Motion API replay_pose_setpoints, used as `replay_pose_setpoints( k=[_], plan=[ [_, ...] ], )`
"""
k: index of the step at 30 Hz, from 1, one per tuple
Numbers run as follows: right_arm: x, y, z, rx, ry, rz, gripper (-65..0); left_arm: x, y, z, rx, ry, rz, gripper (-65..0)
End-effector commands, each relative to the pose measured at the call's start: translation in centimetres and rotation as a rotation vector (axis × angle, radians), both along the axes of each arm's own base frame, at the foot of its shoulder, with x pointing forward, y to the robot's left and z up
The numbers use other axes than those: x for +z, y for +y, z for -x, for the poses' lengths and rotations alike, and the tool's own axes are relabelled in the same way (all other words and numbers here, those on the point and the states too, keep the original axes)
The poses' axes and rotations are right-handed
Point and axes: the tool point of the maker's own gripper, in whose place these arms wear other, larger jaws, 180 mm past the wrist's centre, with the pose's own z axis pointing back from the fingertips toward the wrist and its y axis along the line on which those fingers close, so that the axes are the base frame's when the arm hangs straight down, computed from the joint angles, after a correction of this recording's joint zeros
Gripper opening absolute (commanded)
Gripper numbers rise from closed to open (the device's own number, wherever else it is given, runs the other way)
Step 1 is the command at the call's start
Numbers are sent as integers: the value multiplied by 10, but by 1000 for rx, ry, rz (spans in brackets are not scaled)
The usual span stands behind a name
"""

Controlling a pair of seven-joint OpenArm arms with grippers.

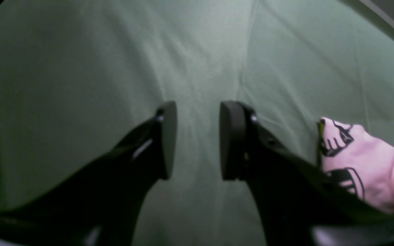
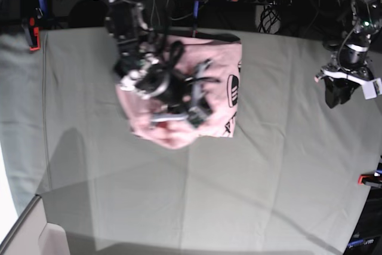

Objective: Layout the t-shirt on the table in an organized manner, then fold the t-shirt properly
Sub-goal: 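Fold the held strip end with the right gripper over onto the shirt, then release the fabric with the right gripper and raise it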

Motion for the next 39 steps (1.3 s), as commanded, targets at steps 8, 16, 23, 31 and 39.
replay_pose_setpoints(
  k=[8,16,23,31,39],
  plan=[
    [-6,14,-14,27,18,-34,-631,14,4,-4,-7,-44,-20,-442],
    [8,28,-5,69,-19,-44,-376,11,4,-2,-5,-34,-21,-442],
    [72,10,-14,5,-197,-82,-219,16,2,-12,-10,-57,-20,-442],
    [80,-85,-35,-261,-236,-26,-220,22,0,-23,-8,-83,-9,-442],
    [52,-92,1,-279,-143,-8,-220,16,-5,-34,-35,-23,19,-442]
  ],
)
